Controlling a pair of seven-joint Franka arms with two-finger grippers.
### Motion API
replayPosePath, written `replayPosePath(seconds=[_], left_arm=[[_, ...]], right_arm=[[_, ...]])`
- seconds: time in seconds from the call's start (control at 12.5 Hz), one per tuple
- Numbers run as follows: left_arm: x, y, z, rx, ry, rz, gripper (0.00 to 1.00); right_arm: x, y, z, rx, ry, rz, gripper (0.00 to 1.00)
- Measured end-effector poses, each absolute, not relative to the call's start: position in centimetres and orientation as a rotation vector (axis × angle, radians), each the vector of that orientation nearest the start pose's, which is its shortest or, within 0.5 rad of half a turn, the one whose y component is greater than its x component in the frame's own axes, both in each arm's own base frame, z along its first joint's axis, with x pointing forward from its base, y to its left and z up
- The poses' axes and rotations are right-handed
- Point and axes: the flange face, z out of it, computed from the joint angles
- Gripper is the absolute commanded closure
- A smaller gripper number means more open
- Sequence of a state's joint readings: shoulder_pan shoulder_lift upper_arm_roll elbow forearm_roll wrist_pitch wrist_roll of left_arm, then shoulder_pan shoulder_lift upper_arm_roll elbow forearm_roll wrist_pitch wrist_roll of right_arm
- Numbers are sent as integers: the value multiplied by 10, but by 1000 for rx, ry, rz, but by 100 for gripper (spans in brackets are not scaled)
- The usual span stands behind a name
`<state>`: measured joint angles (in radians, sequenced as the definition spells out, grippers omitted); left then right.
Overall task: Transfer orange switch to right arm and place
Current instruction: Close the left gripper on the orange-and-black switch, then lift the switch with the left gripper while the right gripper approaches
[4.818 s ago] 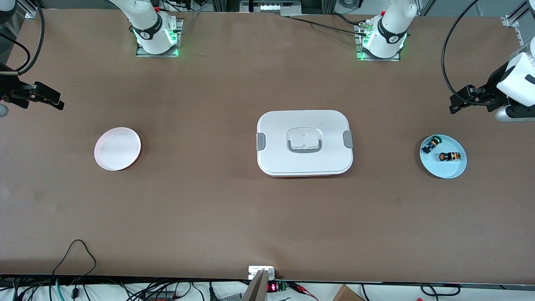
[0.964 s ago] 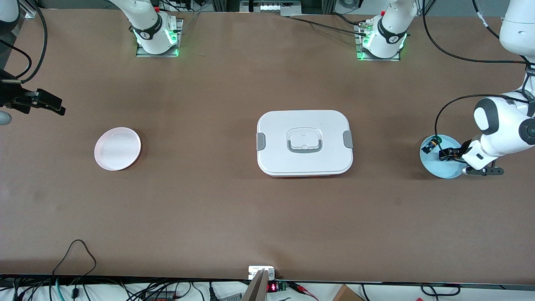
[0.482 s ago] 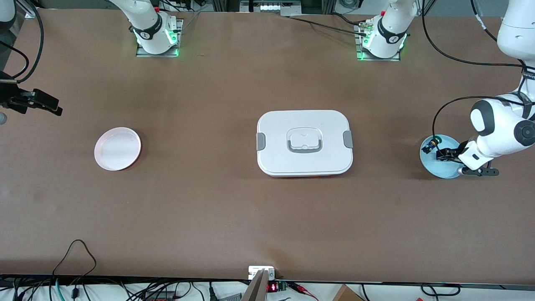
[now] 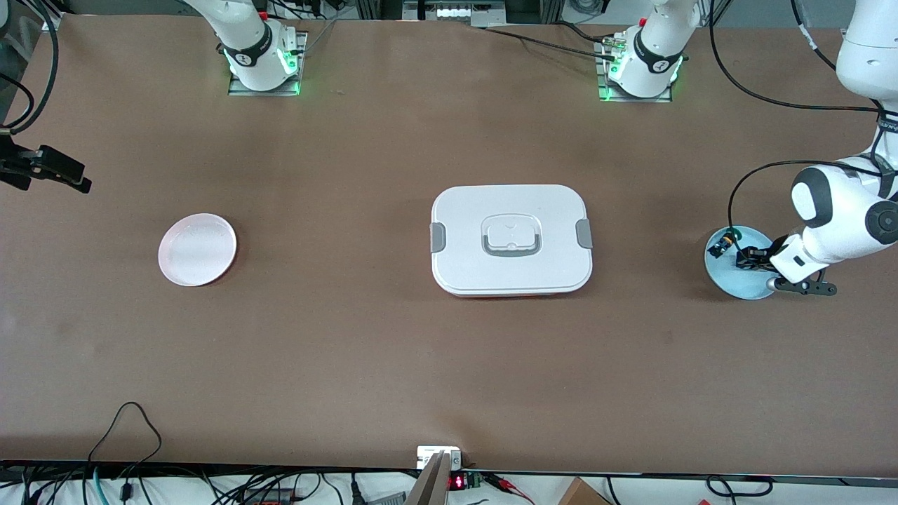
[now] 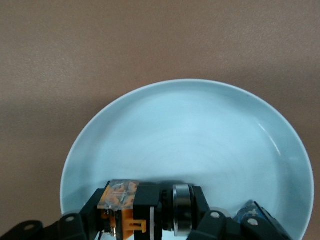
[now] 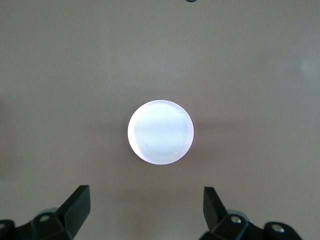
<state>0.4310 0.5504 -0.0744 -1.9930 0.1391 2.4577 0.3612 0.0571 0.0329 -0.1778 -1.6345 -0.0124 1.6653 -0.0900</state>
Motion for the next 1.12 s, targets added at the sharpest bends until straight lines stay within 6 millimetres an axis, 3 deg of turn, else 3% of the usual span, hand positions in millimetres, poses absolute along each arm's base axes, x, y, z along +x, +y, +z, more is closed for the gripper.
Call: replayPosePath(seconds=[0.08,0.32,0.48,0.64,0.88,1.12], left_arm=[[561,211,175,-3122,170,144,100],[575,208,192,-3116,211,105,100],[607,181,237,-3132,310,112,100],[634,144,294,-3186,396,115,100],[643,101,374,-3361,745,1,100],[640,64,418,-3543,1203,-302,100]], right_arm=[[566,-75,584,-3157,63,5,0],[563,-81,583,-3104,97,21,0],[559,-76,580,-3059,94,74,0],[558,-72,576,-3031,86,117,0],[554,-57,574,-2899,83,167,0],[554,-32,582,-2639,73,157,0]])
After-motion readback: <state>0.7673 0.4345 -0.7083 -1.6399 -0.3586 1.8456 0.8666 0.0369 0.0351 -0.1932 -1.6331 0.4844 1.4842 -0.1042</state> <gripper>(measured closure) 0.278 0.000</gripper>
